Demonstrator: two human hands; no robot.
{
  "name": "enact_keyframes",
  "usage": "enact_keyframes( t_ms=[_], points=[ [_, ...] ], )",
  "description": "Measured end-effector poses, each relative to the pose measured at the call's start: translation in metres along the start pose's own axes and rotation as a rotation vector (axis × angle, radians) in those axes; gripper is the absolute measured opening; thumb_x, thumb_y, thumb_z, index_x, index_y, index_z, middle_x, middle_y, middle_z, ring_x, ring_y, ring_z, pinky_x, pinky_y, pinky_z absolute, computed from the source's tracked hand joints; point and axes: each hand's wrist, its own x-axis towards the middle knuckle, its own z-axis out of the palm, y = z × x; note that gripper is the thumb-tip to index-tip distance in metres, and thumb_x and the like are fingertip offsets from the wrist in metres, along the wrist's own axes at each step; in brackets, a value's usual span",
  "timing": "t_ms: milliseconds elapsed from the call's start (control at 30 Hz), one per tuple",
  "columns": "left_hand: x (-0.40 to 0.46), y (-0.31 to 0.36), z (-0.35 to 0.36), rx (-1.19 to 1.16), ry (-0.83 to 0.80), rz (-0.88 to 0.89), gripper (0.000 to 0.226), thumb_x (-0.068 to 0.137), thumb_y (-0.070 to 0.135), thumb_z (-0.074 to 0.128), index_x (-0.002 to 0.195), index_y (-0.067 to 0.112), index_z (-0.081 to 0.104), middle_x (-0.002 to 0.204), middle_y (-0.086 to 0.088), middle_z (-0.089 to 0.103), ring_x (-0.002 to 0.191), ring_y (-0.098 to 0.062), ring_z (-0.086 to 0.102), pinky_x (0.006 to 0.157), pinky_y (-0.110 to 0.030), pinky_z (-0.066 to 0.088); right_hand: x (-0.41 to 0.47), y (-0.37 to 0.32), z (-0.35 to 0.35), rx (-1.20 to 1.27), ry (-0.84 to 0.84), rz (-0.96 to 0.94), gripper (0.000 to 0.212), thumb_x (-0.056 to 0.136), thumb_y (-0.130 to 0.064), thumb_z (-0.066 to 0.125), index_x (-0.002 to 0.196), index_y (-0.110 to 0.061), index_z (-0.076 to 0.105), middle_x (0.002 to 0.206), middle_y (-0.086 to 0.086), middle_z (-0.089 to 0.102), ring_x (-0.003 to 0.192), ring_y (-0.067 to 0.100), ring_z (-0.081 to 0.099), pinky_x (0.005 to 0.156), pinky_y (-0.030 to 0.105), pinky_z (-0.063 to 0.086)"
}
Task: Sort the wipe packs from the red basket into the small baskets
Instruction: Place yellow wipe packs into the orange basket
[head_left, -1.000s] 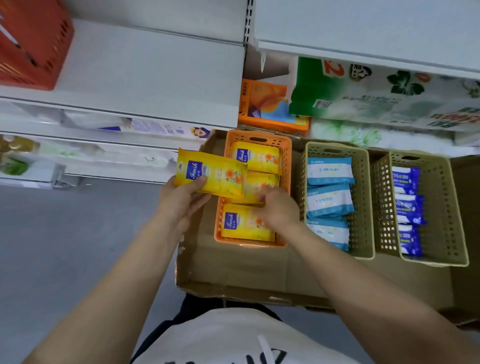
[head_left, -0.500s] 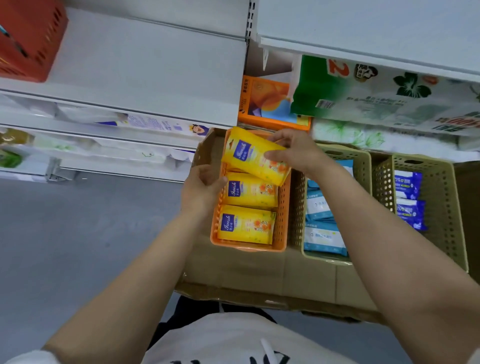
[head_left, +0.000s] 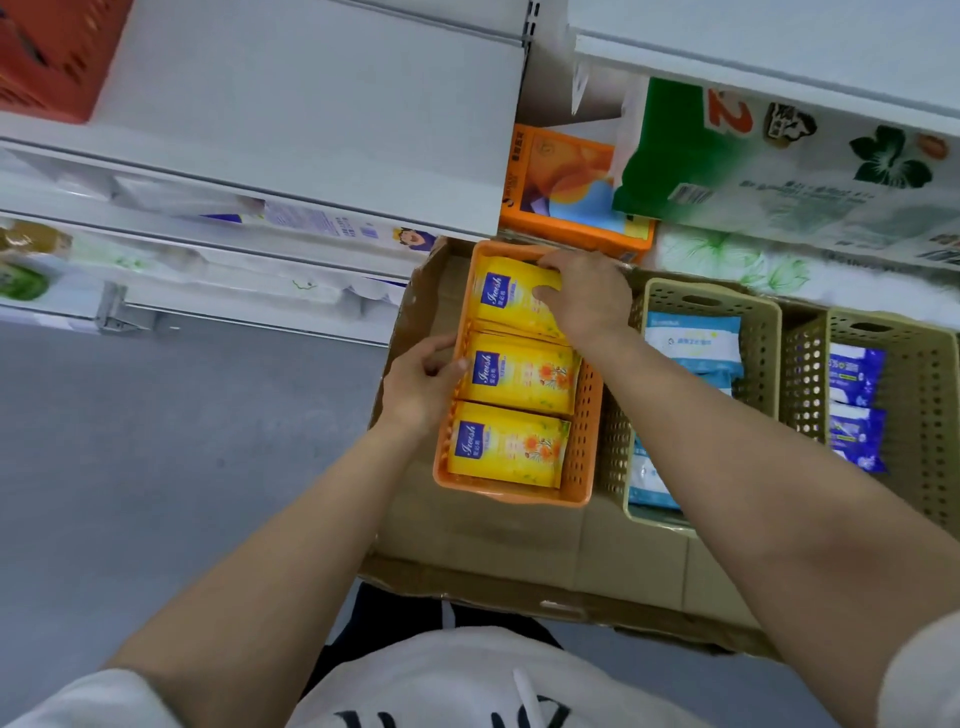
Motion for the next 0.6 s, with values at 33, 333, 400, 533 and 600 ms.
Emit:
enact_keyframes(
  t_ms=[33, 333, 400, 533, 600],
  points=[
    [-0.001, 0.001, 0.000, 0.013, -0.002, -0.001, 0.025, 0.090, 0.036, 0.067, 0.115, 0.039, 0.063, 0.102, 0.009, 0.071, 0.094, -0.012, 0.068, 0.087, -0.047, 0.057, -0.003, -0.001, 0.003, -0.033, 0.046, 0.007, 0.041, 0.086, -0.039, 0.070, 0.125, -0.028, 0.064, 0.123, 0.003, 0.064, 0.119, 0.027, 0.051, 0.088, 0.041, 0.048],
    [-0.005, 0.006, 0.001, 0.005, -0.008, -0.018, 0.028, 0.093, 0.032, 0.065, 0.120, 0.032, 0.062, 0.103, 0.002, 0.070, 0.097, -0.017, 0.069, 0.089, -0.049, 0.056, -0.012, -0.002, 0.008, 0.086, -0.051, 0.003, 0.047, 0.086, -0.044, 0.070, 0.129, -0.026, 0.062, 0.133, 0.004, 0.054, 0.131, 0.028, 0.040, 0.103, 0.042, 0.039],
    [-0.005, 0.006, 0.002, 0.021, 0.003, -0.007, 0.026, 0.093, 0.032, 0.065, 0.118, 0.034, 0.062, 0.101, 0.003, 0.070, 0.097, -0.017, 0.069, 0.089, -0.050, 0.056, -0.013, -0.005, 0.006, 0.067, -0.054, -0.001, 0.047, 0.088, -0.043, 0.069, 0.130, -0.024, 0.061, 0.135, 0.005, 0.054, 0.132, 0.027, 0.041, 0.105, 0.041, 0.038],
    [-0.007, 0.006, 0.005, 0.026, 0.043, 0.002, 0.022, 0.092, 0.031, 0.065, 0.114, 0.036, 0.062, 0.099, 0.004, 0.071, 0.093, -0.016, 0.069, 0.088, -0.048, 0.057, -0.017, -0.009, 0.001, 0.043, -0.071, -0.012, 0.048, 0.090, -0.042, 0.066, 0.133, -0.022, 0.057, 0.136, 0.006, 0.053, 0.131, 0.027, 0.043, 0.104, 0.042, 0.041],
    [-0.009, 0.008, 0.007, 0.048, 0.072, 0.016, 0.023, 0.092, 0.032, 0.066, 0.115, 0.034, 0.063, 0.098, 0.007, 0.070, 0.091, -0.013, 0.069, 0.086, -0.045, 0.057, -0.019, -0.008, -0.004, 0.036, -0.096, -0.021, 0.050, 0.091, -0.041, 0.065, 0.134, -0.019, 0.055, 0.137, 0.008, 0.053, 0.130, 0.028, 0.044, 0.103, 0.043, 0.042]
  ],
)
